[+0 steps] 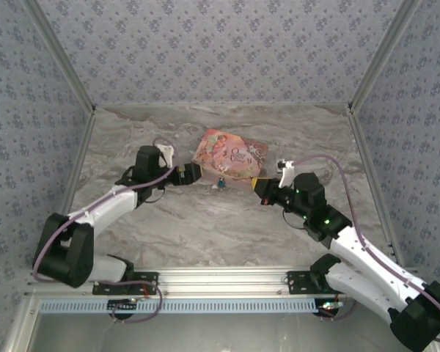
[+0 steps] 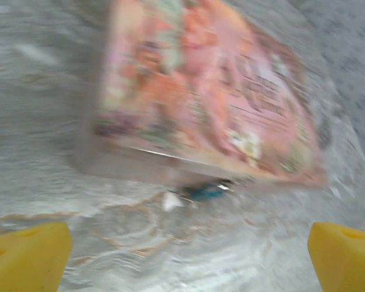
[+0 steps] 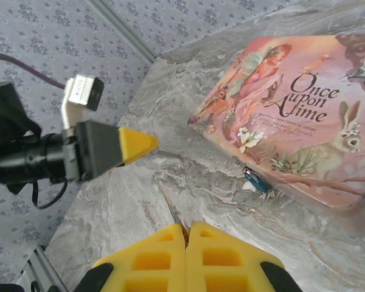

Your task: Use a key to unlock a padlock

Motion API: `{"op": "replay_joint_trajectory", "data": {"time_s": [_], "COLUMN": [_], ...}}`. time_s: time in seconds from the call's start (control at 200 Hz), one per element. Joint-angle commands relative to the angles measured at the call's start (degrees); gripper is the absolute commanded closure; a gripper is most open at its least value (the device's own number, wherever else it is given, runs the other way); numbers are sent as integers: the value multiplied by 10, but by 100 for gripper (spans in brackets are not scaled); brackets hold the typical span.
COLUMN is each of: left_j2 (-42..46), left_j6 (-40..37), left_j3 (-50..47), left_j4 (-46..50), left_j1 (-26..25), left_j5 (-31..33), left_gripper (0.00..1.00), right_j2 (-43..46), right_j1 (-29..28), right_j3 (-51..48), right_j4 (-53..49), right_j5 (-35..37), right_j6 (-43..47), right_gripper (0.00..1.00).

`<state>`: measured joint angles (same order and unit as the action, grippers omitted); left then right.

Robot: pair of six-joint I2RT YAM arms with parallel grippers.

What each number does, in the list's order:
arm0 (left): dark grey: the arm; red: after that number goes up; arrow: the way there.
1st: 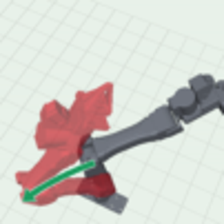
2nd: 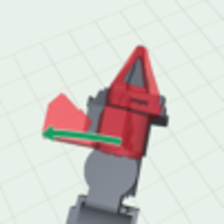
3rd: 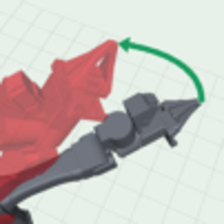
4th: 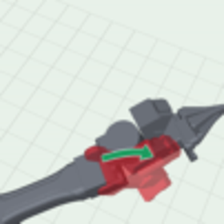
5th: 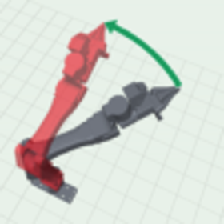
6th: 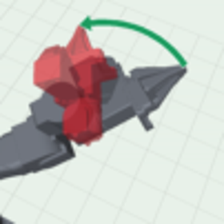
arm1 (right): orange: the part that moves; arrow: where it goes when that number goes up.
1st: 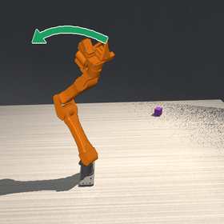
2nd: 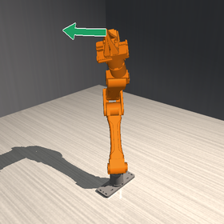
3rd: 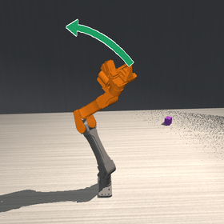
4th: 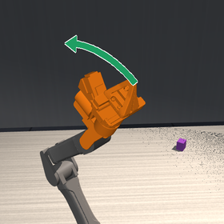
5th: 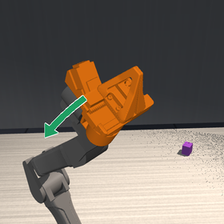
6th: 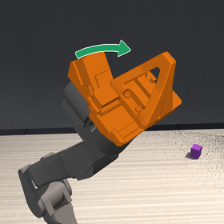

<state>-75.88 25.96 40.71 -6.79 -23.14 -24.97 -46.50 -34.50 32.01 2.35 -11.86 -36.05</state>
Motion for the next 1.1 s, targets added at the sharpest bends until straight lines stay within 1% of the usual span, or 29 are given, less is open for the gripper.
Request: {"op": "replay_joint_trajectory", "data": {"time_s": [0.0,0.085,0.135,0.255,0.435,0.53,0.72,0.849,1.094], "left_j2": [27,36,36,7,-47,-79,-147,-186,-259], "left_j6": [-60,-47,-43,-52,-52,-43,-41,-36,-29], "left_j3": [-56,-111,-128,-125,-129,-123,-95,-83,-48], "left_j4": [-79,-155,-173,-177,-252,-291,-335,-376,-406], "left_j1": [-29,-37,-37,-39,-53,-55,-65,-73,-79], "left_j5": [-39,-33,-39,-87,-92,-99,-109,-104,-100], "left_gripper": [1,1,0,1,1,2,6,7,12], "right_j2": [-10,-9,-6,3,19,27,33,33,34], "right_j1": [-9,-16,-21,-31,-45,-56,-77,-91,-97], "right_j3": [-5,-7,-10,-21,-29,-31,-33,-38,-50], "right_j4": [40,41,41,43,43,41,40,42,43], "right_j5": [-17,-10,-6,5,24,38,64,83,92], "right_j6": [-14,-13,-11,-9,-10,-9,-6,-6,-15], "right_gripper": [100,100,100,100,100,100,100,100,100]}}
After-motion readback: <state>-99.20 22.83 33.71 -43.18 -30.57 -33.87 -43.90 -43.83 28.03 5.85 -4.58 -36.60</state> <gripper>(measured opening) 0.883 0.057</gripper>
